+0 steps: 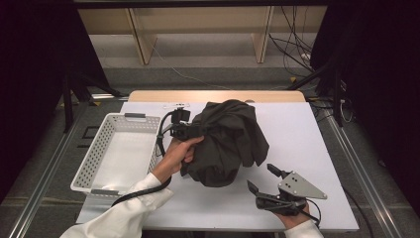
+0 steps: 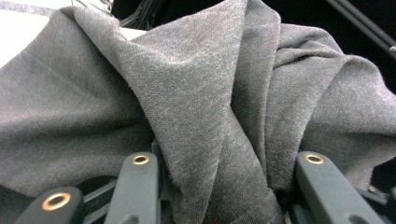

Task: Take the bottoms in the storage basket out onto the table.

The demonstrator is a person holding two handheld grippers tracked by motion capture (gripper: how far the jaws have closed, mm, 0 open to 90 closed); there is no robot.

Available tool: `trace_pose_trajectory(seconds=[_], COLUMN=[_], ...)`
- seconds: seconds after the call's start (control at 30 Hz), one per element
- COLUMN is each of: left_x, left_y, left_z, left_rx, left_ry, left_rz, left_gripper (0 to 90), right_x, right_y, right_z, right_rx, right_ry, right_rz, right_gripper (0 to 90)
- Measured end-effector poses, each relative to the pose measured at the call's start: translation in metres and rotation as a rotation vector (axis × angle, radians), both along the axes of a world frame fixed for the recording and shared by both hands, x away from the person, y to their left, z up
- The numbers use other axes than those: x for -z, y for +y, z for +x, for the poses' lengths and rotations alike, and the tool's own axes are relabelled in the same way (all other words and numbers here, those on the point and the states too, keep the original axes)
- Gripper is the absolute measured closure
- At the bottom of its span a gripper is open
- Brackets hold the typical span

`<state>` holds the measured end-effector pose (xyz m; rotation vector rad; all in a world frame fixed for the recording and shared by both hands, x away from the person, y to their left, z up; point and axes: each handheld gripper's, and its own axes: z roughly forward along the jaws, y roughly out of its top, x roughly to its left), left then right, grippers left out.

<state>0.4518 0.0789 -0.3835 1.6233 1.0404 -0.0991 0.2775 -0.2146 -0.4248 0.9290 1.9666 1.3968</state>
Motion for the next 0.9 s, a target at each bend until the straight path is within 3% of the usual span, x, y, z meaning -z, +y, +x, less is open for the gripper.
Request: trace_pose_trajectory(seconds=[0.13,0.23,0.4,0.5,0.67,0.77,0.83,0.9], left_x=[0.010,0.015,0.025,0.028,0.030,0.035,0.036,0.031], left_y=[-0.010,-0.017,-0.034,-0.040,-0.046,-0.047,-0.048,-0.049], left_z=[0.000,0.000,-0.004,-0.006,-0.007,-0.005,-0.006,-0.008], left_rx=[0.035,0.079,0.132,0.142,0.220,0.214,0.209,0.209], left_ry=[0.007,0.044,0.082,0.086,0.103,0.104,0.113,0.097], left_rz=[0.043,0.049,0.104,0.115,0.151,0.191,0.191,0.200], left_gripper=[55.9,51.6,43.5,40.2,31.5,27.7,26.4,26.1], right_x=[0.000,0.000,0.000,0.000,0.000,0.001,0.000,0.000], right_y=[0.000,-0.001,-0.001,0.000,-0.001,0.000,0.000,0.000], right_z=[0.000,0.000,0.000,0.000,0.000,0.000,0.000,0.000], right_rx=[-0.002,-0.002,-0.006,-0.008,-0.010,-0.012,-0.014,-0.016], right_ry=[0.000,0.004,0.004,0.002,0.005,0.007,0.004,0.004], right_rz=[0.002,-0.001,0.003,0.003,0.002,-0.003,0.000,-0.001], right_gripper=[21.2,21.2,21.2,21.2,21.2,21.2,21.2,21.2])
